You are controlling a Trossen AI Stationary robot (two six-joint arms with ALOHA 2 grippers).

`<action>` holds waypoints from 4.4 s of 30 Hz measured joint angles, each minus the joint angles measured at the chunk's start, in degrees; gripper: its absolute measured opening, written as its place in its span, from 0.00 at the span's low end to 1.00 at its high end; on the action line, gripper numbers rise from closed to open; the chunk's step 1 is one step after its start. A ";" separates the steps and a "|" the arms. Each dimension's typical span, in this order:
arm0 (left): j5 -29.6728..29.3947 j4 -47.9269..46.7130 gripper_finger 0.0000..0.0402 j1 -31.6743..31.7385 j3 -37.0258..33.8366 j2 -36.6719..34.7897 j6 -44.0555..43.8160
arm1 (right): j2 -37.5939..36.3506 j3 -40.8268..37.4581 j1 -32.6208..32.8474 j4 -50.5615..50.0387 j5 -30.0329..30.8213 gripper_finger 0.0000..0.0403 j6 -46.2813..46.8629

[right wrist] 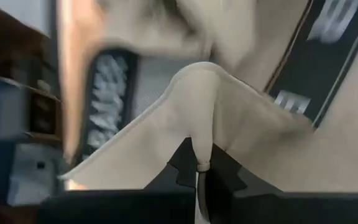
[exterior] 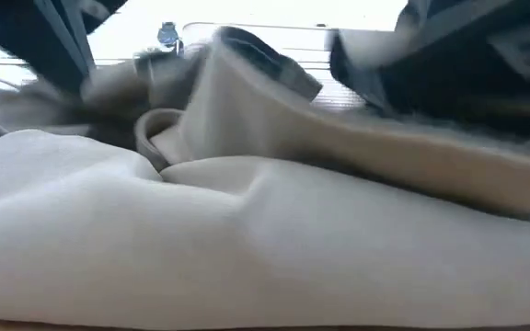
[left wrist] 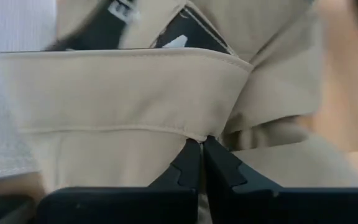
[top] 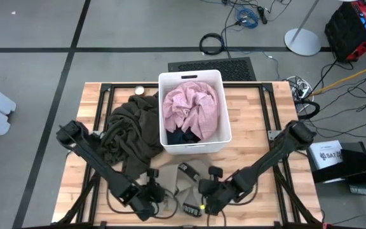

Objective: Sort clothes
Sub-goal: Put the light brown shorts into the laundry bin

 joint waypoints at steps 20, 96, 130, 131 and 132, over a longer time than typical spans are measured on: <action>6.32 0.04 0.21 2.91 0.02 1.40 -0.02 | 11.70 0.28 -0.38 -0.16 -6.78 0.52 2.19; 13.12 -6.79 0.31 2.16 0.07 -19.16 4.55 | 7.48 -0.04 -13.39 15.24 -6.07 0.00 -10.42; 28.48 5.97 0.31 5.36 -25.17 -16.58 -13.52 | 5.16 -0.04 -13.31 14.52 -6.02 0.00 -10.92; 28.59 6.08 0.31 5.74 -25.18 -15.74 -13.52 | 5.16 -0.04 -13.31 14.54 -6.00 0.00 -11.00; 28.88 6.30 0.31 6.08 -25.18 -14.79 -13.52 | 5.15 -0.04 -13.31 14.55 -6.04 0.00 -11.04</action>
